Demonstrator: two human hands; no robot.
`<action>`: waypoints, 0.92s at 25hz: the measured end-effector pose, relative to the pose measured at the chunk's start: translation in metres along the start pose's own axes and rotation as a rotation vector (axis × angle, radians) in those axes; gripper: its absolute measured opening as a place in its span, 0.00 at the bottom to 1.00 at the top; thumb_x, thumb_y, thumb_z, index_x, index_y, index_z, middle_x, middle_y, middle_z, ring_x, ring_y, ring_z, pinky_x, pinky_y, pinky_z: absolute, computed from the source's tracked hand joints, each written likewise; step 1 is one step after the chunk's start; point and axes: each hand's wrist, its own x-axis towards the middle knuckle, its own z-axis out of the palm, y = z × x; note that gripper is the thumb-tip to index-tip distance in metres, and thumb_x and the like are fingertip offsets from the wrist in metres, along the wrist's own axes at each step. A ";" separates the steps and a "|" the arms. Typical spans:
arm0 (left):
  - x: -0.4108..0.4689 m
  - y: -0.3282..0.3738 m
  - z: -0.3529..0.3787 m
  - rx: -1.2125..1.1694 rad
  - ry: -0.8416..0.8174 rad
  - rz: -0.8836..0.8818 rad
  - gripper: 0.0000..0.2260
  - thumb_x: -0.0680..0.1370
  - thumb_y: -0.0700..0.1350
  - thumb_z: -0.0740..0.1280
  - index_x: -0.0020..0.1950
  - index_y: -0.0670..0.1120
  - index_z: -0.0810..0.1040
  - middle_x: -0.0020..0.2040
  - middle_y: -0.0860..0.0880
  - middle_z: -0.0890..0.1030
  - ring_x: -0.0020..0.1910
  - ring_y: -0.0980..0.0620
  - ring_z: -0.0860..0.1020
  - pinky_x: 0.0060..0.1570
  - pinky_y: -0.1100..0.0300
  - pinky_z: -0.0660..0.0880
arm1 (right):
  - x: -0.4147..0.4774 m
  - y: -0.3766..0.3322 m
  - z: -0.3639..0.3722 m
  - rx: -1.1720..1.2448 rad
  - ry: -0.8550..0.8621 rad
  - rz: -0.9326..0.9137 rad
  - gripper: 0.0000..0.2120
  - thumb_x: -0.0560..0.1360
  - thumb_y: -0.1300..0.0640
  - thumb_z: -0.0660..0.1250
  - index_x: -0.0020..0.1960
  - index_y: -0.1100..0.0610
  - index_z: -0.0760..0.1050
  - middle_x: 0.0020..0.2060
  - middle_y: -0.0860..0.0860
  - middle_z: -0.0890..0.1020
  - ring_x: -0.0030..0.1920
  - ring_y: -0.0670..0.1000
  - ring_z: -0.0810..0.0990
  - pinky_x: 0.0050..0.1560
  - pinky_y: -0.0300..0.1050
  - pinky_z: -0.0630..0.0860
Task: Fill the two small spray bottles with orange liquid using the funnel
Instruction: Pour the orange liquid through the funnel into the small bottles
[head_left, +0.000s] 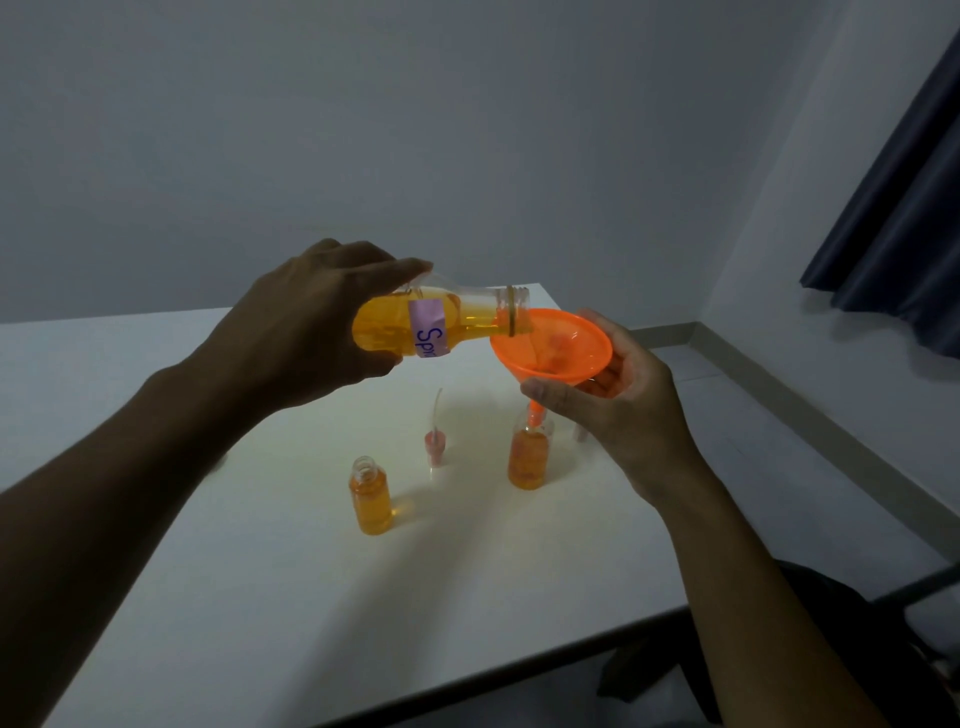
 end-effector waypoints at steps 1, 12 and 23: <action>0.000 0.000 0.000 -0.001 -0.001 0.000 0.38 0.65 0.45 0.79 0.72 0.49 0.69 0.62 0.42 0.78 0.57 0.40 0.76 0.47 0.45 0.77 | 0.000 0.000 0.000 0.002 -0.001 0.000 0.46 0.61 0.43 0.79 0.75 0.48 0.66 0.68 0.49 0.76 0.65 0.53 0.78 0.60 0.55 0.81; 0.002 0.003 -0.002 0.001 0.006 0.008 0.37 0.65 0.45 0.79 0.72 0.48 0.70 0.62 0.42 0.78 0.56 0.40 0.76 0.48 0.45 0.77 | -0.001 -0.001 -0.001 -0.005 -0.002 -0.008 0.44 0.62 0.44 0.79 0.75 0.48 0.66 0.68 0.49 0.76 0.65 0.52 0.78 0.60 0.54 0.81; 0.002 0.006 -0.001 -0.004 0.006 -0.010 0.38 0.65 0.45 0.80 0.72 0.48 0.70 0.63 0.42 0.78 0.57 0.40 0.76 0.48 0.45 0.77 | -0.002 -0.002 -0.001 0.003 -0.007 0.003 0.46 0.61 0.43 0.81 0.75 0.47 0.66 0.67 0.48 0.76 0.64 0.52 0.78 0.58 0.52 0.82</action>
